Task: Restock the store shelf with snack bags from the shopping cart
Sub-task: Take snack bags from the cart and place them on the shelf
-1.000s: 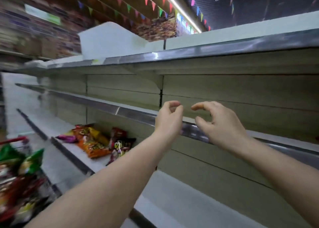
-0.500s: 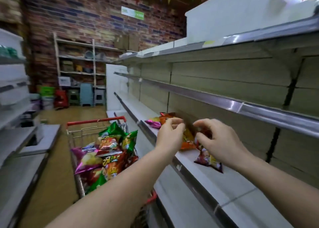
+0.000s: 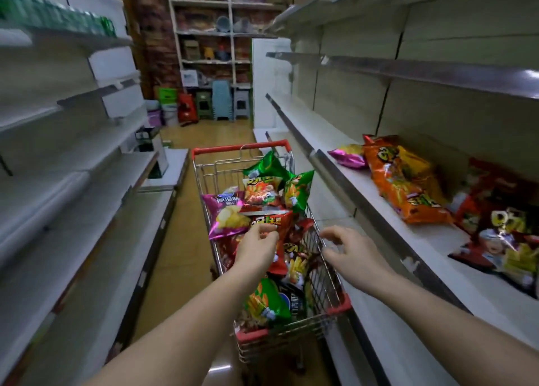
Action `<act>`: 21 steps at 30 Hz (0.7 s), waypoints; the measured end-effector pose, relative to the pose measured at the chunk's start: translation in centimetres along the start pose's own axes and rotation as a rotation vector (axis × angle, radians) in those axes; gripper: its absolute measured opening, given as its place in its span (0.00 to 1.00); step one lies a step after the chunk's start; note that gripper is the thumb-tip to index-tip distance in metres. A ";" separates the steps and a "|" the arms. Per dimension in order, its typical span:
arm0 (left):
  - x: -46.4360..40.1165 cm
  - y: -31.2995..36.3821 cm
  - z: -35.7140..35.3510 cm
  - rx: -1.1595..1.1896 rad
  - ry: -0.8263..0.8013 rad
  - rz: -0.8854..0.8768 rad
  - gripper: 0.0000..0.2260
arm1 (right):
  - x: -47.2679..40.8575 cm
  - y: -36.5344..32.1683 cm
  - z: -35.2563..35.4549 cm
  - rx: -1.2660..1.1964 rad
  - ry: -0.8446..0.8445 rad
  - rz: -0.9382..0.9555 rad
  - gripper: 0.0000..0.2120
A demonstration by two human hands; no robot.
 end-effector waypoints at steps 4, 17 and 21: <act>-3.5 -4.4 1.3 -0.044 0.095 0.097 0.07 | -4.6 2.1 -6.0 -0.085 -0.154 -0.021 0.17; -13.9 -10.9 -0.1 -0.073 0.226 0.277 0.08 | -17.0 6.4 -18.0 -0.199 -0.447 -0.093 0.17; -15.6 -12.4 0.7 -0.107 0.248 0.313 0.13 | -18.7 6.6 -20.7 -0.283 -0.479 -0.149 0.21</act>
Point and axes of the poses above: each hand's wrist, its own x-axis away from the middle knuckle, its own z-axis out of the back of the hand, y = z × x, the point moved 10 cm from there along -x, towards the middle knuckle, and after that the axes turned 13 degrees about x, right-handed, at the moved point
